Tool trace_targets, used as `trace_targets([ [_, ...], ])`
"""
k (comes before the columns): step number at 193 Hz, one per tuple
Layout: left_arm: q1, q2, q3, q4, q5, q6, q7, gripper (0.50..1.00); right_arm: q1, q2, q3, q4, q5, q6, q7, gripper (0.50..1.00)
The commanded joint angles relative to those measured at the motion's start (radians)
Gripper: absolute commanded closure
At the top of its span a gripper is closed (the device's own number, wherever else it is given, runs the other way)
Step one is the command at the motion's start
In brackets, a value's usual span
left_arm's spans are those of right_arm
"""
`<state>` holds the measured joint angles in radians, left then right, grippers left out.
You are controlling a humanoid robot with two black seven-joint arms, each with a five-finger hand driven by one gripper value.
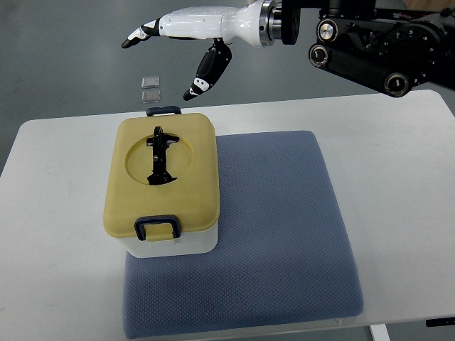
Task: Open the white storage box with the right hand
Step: 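Lower the right hand onto the black handle on the yellow lid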
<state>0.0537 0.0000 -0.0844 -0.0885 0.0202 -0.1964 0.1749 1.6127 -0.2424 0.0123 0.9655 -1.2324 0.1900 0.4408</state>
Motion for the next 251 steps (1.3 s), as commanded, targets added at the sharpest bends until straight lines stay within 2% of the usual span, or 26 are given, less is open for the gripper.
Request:
trace_targets([
  [1, 0.000, 0.000, 0.000, 0.001, 0.001, 0.000, 0.000, 0.500, 0.044, 0.040, -0.037, 0.002, -0.062, -0.001, 0.012, 0.570],
  [41, 0.000, 0.000, 0.000, 0.001, 0.000, 0.000, 0.000, 0.500, 0.070, 0.057, -0.046, 0.016, -0.174, 0.000, 0.030, 0.570],
  [134, 0.000, 0.000, 0.000, 0.000, 0.000, 0.000, 0.000, 0.500, 0.136, 0.077, -0.147, 0.025, -0.186, 0.011, 0.032, 0.570],
  [251, 0.000, 0.000, 0.000, 0.000, 0.000, 0.000, 0.000, 0.500, 0.138, 0.106, -0.221, 0.030, -0.286, 0.006, 0.044, 0.570],
])
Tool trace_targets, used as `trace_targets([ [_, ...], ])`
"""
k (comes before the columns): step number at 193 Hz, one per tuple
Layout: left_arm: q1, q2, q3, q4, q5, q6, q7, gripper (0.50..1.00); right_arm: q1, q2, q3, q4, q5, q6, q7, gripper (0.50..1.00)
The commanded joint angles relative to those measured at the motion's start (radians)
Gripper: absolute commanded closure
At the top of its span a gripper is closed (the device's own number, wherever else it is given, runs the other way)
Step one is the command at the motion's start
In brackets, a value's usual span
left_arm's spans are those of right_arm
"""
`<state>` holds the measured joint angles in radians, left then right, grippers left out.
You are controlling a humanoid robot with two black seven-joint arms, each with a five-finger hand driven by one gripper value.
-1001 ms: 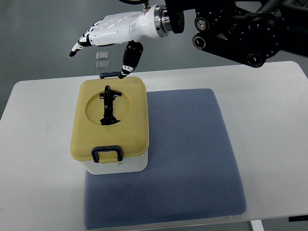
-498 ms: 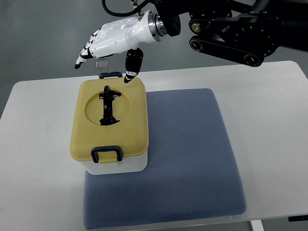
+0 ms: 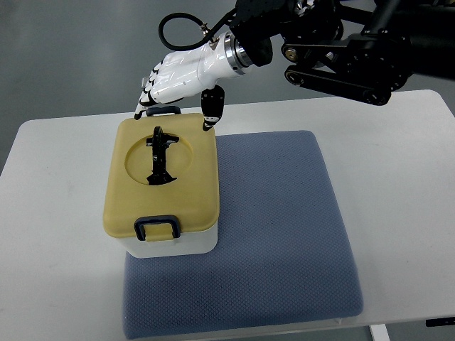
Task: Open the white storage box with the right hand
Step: 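Lower the right hand onto the black handle on the yellow lid, then close the right hand fingers around the black lid handle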
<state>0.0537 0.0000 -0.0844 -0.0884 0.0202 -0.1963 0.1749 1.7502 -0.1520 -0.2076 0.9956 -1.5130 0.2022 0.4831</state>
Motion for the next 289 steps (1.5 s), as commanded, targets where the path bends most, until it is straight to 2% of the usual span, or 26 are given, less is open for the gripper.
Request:
trace_targets([
  [1, 0.000, 0.000, 0.000, -0.001, 0.000, 0.000, 0.000, 0.500, 0.000, 0.015, -0.001, 0.000, -0.006, -0.007, 0.000, 0.570],
  [34, 0.000, 0.000, 0.000, 0.001, 0.000, 0.000, 0.000, 0.500, -0.005, 0.026, -0.001, 0.000, -0.006, -0.012, 0.003, 0.570],
  [73, 0.000, 0.000, 0.000, -0.001, 0.001, 0.000, 0.000, 0.500, -0.011, 0.097, -0.001, 0.000, -0.006, -0.033, 0.005, 0.570],
  [122, 0.000, 0.000, 0.000, 0.001, 0.000, 0.000, 0.000, 0.500, -0.021, 0.100, -0.003, -0.002, -0.012, -0.050, 0.000, 0.579],
  [154, 0.000, 0.000, 0.000, 0.001, 0.001, 0.000, 0.000, 0.500, -0.023, 0.100, -0.039, -0.005, -0.027, -0.087, -0.001, 0.619],
  [180, 0.000, 0.000, 0.000, 0.001, 0.000, 0.000, 0.000, 0.500, -0.024, 0.100, -0.041, -0.011, -0.027, -0.089, -0.001, 0.666],
  [226, 0.000, 0.000, 0.000, -0.001, 0.001, 0.000, 0.000, 0.500, -0.043, 0.100, -0.042, -0.022, -0.035, -0.089, -0.003, 0.709],
  [249, 0.000, 0.000, 0.000, 0.001, 0.000, 0.000, 0.000, 0.500, -0.049, 0.098, -0.042, -0.023, -0.036, -0.089, -0.003, 0.824],
  [258, 0.000, 0.000, 0.000, -0.001, 0.000, 0.000, 0.000, 0.500, -0.049, 0.098, -0.042, -0.023, -0.036, -0.089, -0.003, 0.899],
  [262, 0.000, 0.000, 0.000, 0.001, 0.000, 0.000, 0.000, 0.500, -0.049, 0.098, -0.042, -0.023, -0.036, -0.089, -0.003, 0.912],
  [271, 0.000, 0.000, 0.000, 0.001, 0.000, 0.000, 0.000, 0.500, -0.049, 0.098, -0.042, -0.023, -0.036, -0.089, -0.001, 0.991],
  [289, 0.000, 0.000, 0.000, -0.001, 0.000, 0.000, 0.000, 0.500, -0.049, 0.098, -0.042, -0.022, -0.036, -0.090, 0.000, 1.000],
])
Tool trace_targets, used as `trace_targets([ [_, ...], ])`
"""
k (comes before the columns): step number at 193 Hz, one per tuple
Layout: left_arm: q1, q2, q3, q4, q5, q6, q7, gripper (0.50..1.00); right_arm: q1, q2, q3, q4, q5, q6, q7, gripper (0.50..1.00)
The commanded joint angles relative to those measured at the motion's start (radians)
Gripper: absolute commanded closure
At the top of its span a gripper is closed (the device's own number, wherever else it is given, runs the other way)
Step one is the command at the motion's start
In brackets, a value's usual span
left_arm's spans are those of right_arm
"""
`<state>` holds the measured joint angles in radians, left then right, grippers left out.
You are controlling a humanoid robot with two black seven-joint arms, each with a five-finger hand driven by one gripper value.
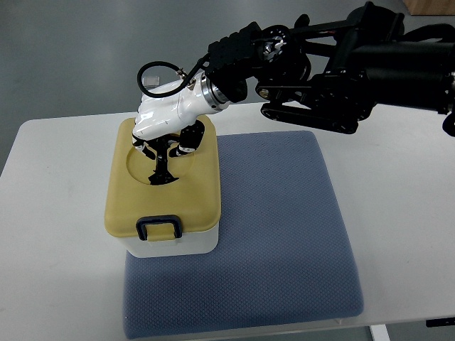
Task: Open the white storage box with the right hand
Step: 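Close the right hand fingers around the black lid handle, then lift the yellow lid off the white box with the right hand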
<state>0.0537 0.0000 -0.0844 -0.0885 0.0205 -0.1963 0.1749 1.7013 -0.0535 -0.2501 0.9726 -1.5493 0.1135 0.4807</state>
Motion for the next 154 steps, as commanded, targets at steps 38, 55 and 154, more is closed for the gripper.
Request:
trace_targets([
  [38, 0.000, 0.000, 0.000, 0.001, 0.001, 0.000, 0.000, 0.500, 0.006, -0.006, 0.008, 0.001, 0.005, -0.003, 0.010, 1.000],
  [55, 0.000, 0.000, 0.000, -0.001, -0.001, 0.000, 0.000, 0.500, 0.012, -0.012, 0.015, 0.000, 0.009, -0.005, 0.027, 1.000],
  [154, 0.000, 0.000, 0.000, 0.000, 0.000, 0.000, 0.000, 0.500, 0.035, -0.285, 0.084, 0.006, 0.023, -0.023, 0.130, 1.000],
])
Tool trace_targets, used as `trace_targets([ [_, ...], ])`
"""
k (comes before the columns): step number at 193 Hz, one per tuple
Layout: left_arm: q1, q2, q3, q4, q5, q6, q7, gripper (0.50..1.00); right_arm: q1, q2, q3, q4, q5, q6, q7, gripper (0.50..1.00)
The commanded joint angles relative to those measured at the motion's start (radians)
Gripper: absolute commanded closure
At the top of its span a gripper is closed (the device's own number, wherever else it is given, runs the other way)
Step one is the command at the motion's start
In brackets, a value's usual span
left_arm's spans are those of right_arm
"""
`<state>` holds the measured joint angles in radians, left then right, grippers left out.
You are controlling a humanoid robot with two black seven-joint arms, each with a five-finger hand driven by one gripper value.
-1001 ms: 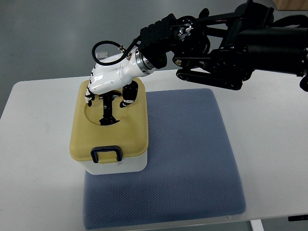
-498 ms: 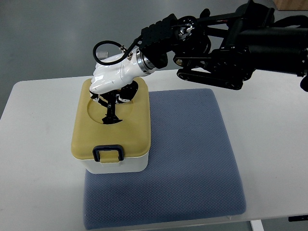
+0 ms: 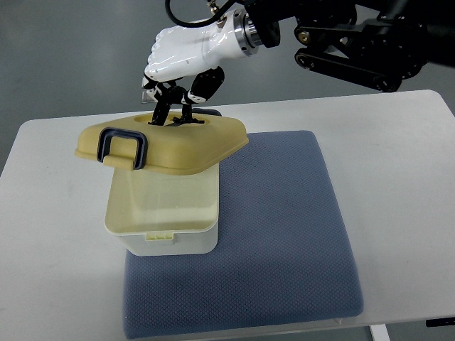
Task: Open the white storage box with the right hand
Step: 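Lift the yellow lid off the white box with the right hand, then move the lid beside the box and lower it onto the mat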
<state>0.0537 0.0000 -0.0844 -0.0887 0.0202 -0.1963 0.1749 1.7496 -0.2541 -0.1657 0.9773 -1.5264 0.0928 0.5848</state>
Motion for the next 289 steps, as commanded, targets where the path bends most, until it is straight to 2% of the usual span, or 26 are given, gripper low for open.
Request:
trace_targets([
  [1, 0.000, 0.000, 0.000, 0.000, 0.000, 0.000, 0.000, 0.500, -0.013, -0.085, 0.000, 0.001, 0.000, -0.002, 0.026, 1.000],
  [20, 0.000, 0.000, 0.000, 0.001, 0.001, 0.000, 0.000, 0.500, -0.036, -0.162, -0.001, 0.001, 0.000, -0.008, 0.026, 1.000],
  [44, 0.000, 0.000, 0.000, 0.000, 0.001, 0.000, 0.000, 0.500, -0.087, -0.244, -0.009, 0.001, -0.003, -0.065, 0.026, 1.000],
  [86, 0.000, 0.000, 0.000, 0.001, 0.000, 0.000, 0.000, 0.500, -0.223, -0.310, -0.015, -0.003, -0.017, -0.136, 0.026, 1.000],
  [153, 0.000, 0.000, 0.000, 0.000, 0.000, 0.000, 0.000, 0.500, -0.377, -0.320, -0.066, -0.089, -0.018, -0.278, 0.026, 1.000],
  [206, 0.000, 0.000, 0.000, 0.001, 0.001, 0.000, 0.000, 0.500, -0.464, -0.303, -0.063, -0.114, -0.018, -0.309, 0.026, 1.000],
  [251, 0.000, 0.000, 0.000, 0.001, 0.000, 0.000, 0.000, 0.500, -0.487, -0.241, -0.057, -0.112, -0.014, -0.311, 0.026, 1.000],
  [253, 0.000, 0.000, 0.000, 0.000, 0.000, 0.000, 0.000, 0.500, -0.487, -0.240, -0.055, -0.112, -0.012, -0.311, 0.026, 0.987],
  [254, 0.000, 0.000, 0.000, 0.001, 0.000, 0.000, 0.000, 0.500, -0.489, -0.238, -0.055, -0.112, -0.009, -0.311, 0.026, 0.961],
  [255, 0.000, 0.000, 0.000, 0.001, 0.000, 0.000, 0.000, 0.500, -0.489, -0.238, -0.055, -0.112, -0.009, -0.311, 0.026, 0.961],
  [256, 0.000, 0.000, 0.000, 0.000, 0.000, 0.000, 0.000, 0.500, -0.489, -0.237, -0.054, -0.111, -0.008, -0.311, 0.026, 0.934],
  [259, 0.000, 0.000, 0.000, 0.000, 0.000, 0.000, 0.000, 0.500, -0.490, -0.234, -0.054, -0.109, -0.006, -0.311, 0.026, 0.912],
  [260, 0.000, 0.000, 0.000, 0.000, 0.000, 0.000, 0.000, 0.500, -0.490, -0.232, -0.052, -0.109, -0.005, -0.311, 0.026, 0.889],
  [261, 0.000, 0.000, 0.000, 0.000, 0.000, 0.000, 0.000, 0.500, -0.490, -0.232, -0.052, -0.109, -0.005, -0.311, 0.026, 0.889],
  [263, 0.000, 0.000, 0.000, 0.001, 0.000, 0.000, 0.000, 0.500, -0.492, -0.228, -0.051, -0.106, -0.003, -0.311, 0.026, 0.836],
  [264, 0.000, 0.000, 0.000, 0.001, 0.000, 0.000, 0.000, 0.500, -0.492, -0.228, -0.051, -0.106, -0.003, -0.311, 0.026, 0.836],
  [265, 0.000, 0.000, 0.000, 0.001, 0.000, 0.000, 0.000, 0.500, -0.493, -0.226, -0.051, -0.104, -0.001, -0.311, 0.026, 0.808],
  [266, 0.000, 0.000, 0.000, 0.001, 0.000, 0.000, 0.000, 0.500, -0.493, -0.226, -0.051, -0.104, -0.001, -0.311, 0.026, 0.807],
  [267, 0.000, 0.000, 0.000, 0.000, 0.000, 0.000, 0.000, 0.500, -0.493, -0.226, -0.051, -0.104, -0.001, -0.311, 0.026, 0.777],
  [268, 0.000, 0.000, 0.000, 0.000, 0.000, 0.000, 0.000, 0.500, -0.493, -0.226, -0.051, -0.104, -0.001, -0.311, 0.026, 0.777],
  [269, 0.000, 0.000, 0.000, 0.001, 0.000, 0.000, 0.000, 0.500, -0.493, -0.223, -0.051, -0.103, -0.001, -0.311, 0.026, 0.746],
  [270, 0.000, 0.000, 0.000, 0.001, 0.000, 0.000, 0.000, 0.500, -0.493, -0.223, -0.051, -0.103, -0.001, -0.311, 0.026, 0.746],
  [271, 0.000, 0.000, 0.000, 0.001, 0.000, 0.000, 0.000, 0.500, -0.495, -0.223, -0.051, -0.103, 0.000, -0.312, 0.026, 0.720],
  [272, 0.000, 0.000, 0.000, 0.001, 0.000, 0.000, 0.000, 0.500, -0.495, -0.223, -0.051, -0.103, 0.000, -0.312, 0.026, 0.720],
  [273, 0.000, 0.000, 0.000, 0.000, 0.000, 0.000, 0.000, 0.500, -0.495, -0.221, -0.051, -0.101, 0.000, -0.314, 0.026, 0.697],
  [289, 0.000, 0.000, 0.000, 0.000, 0.000, 0.000, 0.000, 0.500, -0.504, -0.212, -0.051, -0.100, 0.000, -0.328, 0.026, 0.591],
])
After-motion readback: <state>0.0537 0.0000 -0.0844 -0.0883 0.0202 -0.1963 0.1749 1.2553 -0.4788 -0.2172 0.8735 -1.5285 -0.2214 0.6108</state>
